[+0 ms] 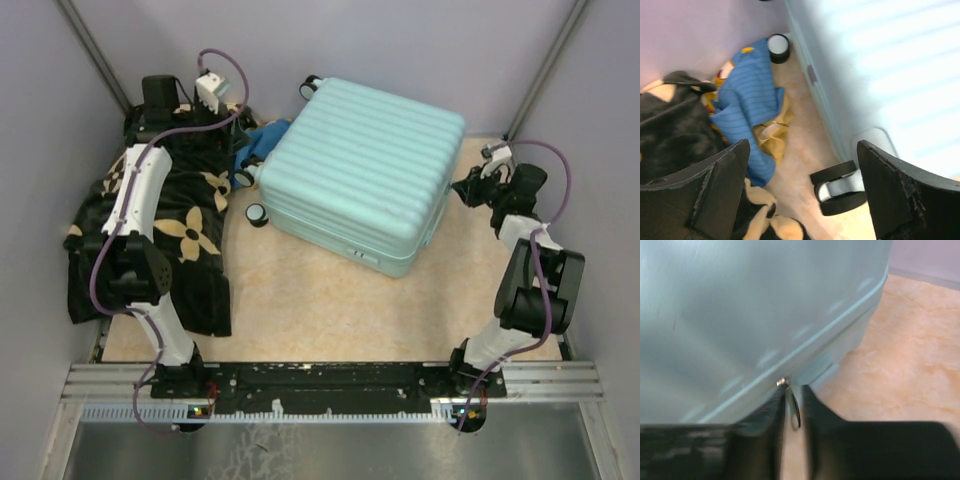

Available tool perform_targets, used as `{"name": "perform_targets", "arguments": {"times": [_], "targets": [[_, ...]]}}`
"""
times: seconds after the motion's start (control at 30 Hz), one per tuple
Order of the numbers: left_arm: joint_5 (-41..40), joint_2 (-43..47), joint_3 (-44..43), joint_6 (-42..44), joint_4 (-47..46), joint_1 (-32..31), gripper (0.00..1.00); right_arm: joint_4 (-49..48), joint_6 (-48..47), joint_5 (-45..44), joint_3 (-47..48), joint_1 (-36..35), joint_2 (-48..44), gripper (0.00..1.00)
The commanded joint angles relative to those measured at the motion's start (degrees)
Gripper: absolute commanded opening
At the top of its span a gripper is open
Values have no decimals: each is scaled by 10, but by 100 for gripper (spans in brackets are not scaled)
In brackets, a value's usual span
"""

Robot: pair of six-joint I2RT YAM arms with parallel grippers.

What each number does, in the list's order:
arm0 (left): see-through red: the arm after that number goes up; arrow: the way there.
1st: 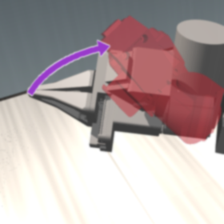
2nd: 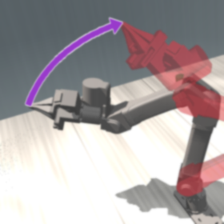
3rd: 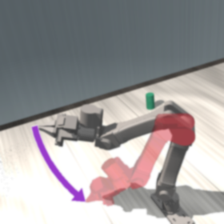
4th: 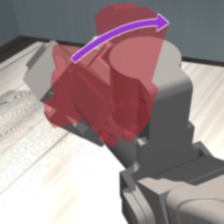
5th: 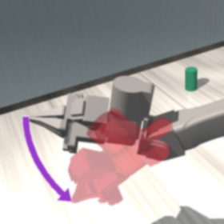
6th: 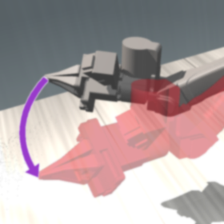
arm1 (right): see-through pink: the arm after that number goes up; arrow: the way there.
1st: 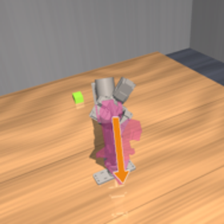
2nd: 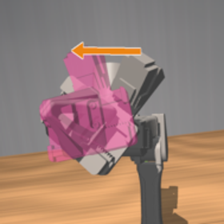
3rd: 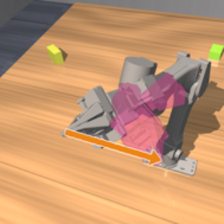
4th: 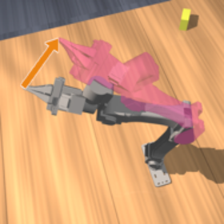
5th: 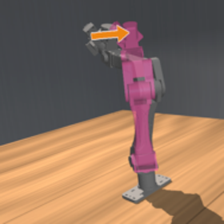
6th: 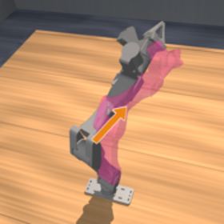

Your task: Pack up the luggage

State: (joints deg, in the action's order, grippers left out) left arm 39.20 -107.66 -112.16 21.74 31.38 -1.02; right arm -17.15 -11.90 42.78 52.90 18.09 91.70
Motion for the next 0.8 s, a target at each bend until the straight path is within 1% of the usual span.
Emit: {"name": "perform_targets", "arguments": {"times": [0.0,0.03,0.07,0.1,0.17,0.23,0.33,0.4,0.43,0.5,0.6,0.67,0.77], "targets": [[32,18,29,40,44,-15,94,-11,76,64,112,11,40,31],[46,21,34,34,48,-11,95,24,76,74,132,13,49,46],[63,27,42,31,50,-6,95,33,83,73,148,18,54,57],[78,36,54,29,50,-3,95,33,93,69,160,24,58,62],[104,62,99,39,48,2,94,29,107,50,189,36,72,67],[126,94,143,59,46,4,92,31,122,31,230,41,94,70],[162,135,202,97,43,13,89,34,156,-3,306,42,145,71],[175,159,234,105,42,21,86,33,183,-35,370,40,186,71],[183,169,248,110,44,29,84,41,193,-46,406,38,211,71],[205,184,267,157,68,38,77,60,197,-66,459,29,256,70],[203,190,280,266,168,39,65,63,161,-86,494,3,294,71],[186,186,292,289,191,37,60,61,169,-90,513,-8,323,71],[156,159,302,294,198,33,55,21,185,-77,512,-17,351,70]]}}
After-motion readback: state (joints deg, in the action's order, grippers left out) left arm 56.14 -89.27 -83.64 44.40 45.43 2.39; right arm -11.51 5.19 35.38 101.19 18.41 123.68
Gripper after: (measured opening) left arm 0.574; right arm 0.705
